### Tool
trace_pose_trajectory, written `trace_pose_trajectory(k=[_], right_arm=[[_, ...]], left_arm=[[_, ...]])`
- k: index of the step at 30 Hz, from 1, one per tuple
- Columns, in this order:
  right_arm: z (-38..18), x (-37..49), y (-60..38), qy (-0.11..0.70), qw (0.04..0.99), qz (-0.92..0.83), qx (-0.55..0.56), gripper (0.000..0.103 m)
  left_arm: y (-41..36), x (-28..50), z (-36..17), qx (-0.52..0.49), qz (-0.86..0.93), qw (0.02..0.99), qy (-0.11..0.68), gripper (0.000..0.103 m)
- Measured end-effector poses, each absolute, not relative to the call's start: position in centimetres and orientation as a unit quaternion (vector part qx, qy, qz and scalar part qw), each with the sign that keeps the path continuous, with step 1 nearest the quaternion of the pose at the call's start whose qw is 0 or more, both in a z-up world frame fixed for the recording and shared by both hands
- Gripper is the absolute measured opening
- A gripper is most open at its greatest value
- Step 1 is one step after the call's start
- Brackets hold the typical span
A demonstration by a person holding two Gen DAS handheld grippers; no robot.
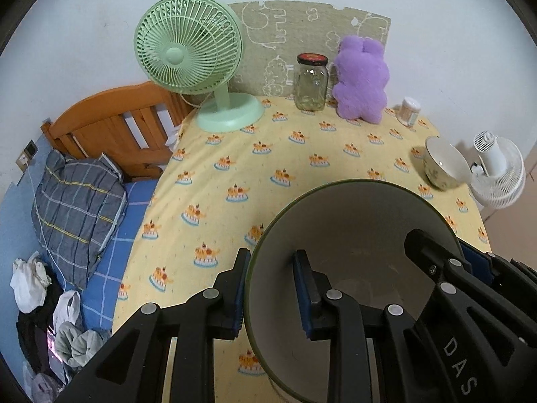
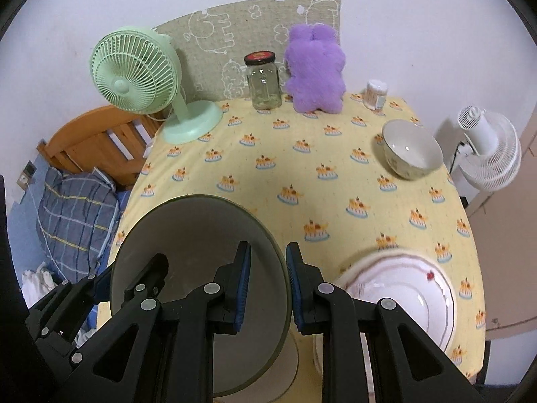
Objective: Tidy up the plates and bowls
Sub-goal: 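Lift the second grey bowl with both grippers and carry it toward the plate stack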
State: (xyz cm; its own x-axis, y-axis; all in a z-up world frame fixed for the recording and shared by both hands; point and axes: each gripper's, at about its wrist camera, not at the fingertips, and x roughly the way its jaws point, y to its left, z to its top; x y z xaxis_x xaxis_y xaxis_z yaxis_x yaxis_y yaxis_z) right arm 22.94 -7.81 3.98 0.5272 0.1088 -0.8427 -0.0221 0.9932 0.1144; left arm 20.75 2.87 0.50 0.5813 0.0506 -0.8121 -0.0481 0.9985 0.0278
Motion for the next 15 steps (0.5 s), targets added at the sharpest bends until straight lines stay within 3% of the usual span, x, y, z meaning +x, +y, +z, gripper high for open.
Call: trace_pose_trajectory(k=[15], right_arm=[[1.2, 17.8, -7.7, 0.502, 0.864, 0.011, 0.034, 0.025]], left_arm=[[2.8, 16.7, -2.7, 0.007, -0.003, 0.877, 0.481, 0.025]])
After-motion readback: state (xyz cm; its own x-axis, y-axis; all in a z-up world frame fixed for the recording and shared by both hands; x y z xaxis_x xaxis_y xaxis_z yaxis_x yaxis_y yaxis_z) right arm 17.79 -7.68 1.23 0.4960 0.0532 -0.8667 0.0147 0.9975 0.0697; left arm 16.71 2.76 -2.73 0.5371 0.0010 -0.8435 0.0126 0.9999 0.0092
